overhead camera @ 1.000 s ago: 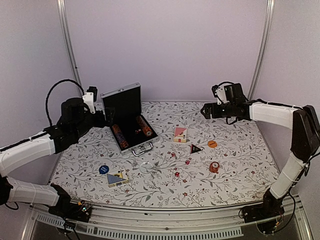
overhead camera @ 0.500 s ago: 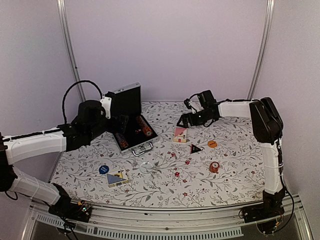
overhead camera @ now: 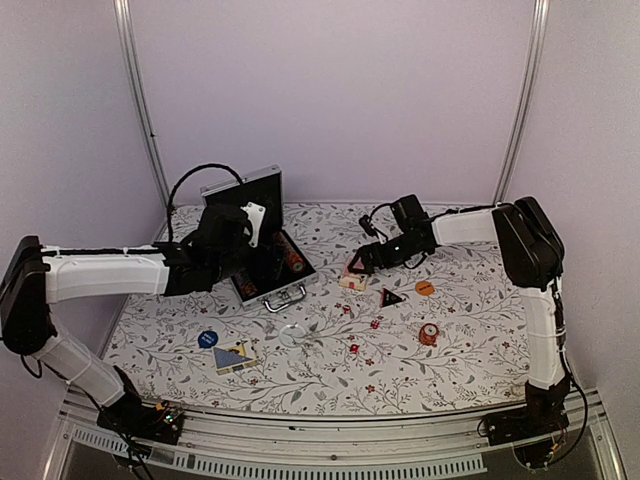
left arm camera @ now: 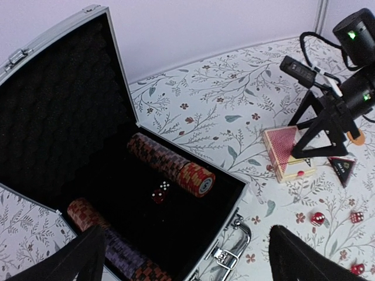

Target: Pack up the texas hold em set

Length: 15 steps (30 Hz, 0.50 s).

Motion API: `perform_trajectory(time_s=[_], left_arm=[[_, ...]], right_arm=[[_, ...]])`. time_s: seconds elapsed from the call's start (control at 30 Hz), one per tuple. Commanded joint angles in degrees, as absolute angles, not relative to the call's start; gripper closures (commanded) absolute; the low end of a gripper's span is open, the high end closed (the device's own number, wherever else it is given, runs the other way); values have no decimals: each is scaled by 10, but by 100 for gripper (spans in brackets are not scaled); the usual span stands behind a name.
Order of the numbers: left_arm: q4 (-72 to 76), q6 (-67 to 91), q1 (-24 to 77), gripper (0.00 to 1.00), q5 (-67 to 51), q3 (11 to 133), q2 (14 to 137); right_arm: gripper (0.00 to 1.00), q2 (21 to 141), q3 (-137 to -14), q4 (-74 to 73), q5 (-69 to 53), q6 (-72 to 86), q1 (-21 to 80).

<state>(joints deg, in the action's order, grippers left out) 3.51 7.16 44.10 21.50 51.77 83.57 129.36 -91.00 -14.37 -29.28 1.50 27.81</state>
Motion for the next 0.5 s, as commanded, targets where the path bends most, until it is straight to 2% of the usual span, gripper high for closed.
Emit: perform_trajectory(time_s=[0.0, 0.23, 0.47], left_arm=[[18, 95, 447, 2, 175, 544, 857], [-8, 96, 463, 2, 106, 599, 925], [-59, 34, 471, 1, 24, 697, 1038]], right_arm=[[1, 1249, -844, -169, -308, 28, 297], [2, 1186, -769, -123, -396, 68, 302], [1, 1141, -759, -152, -306, 74, 291]])
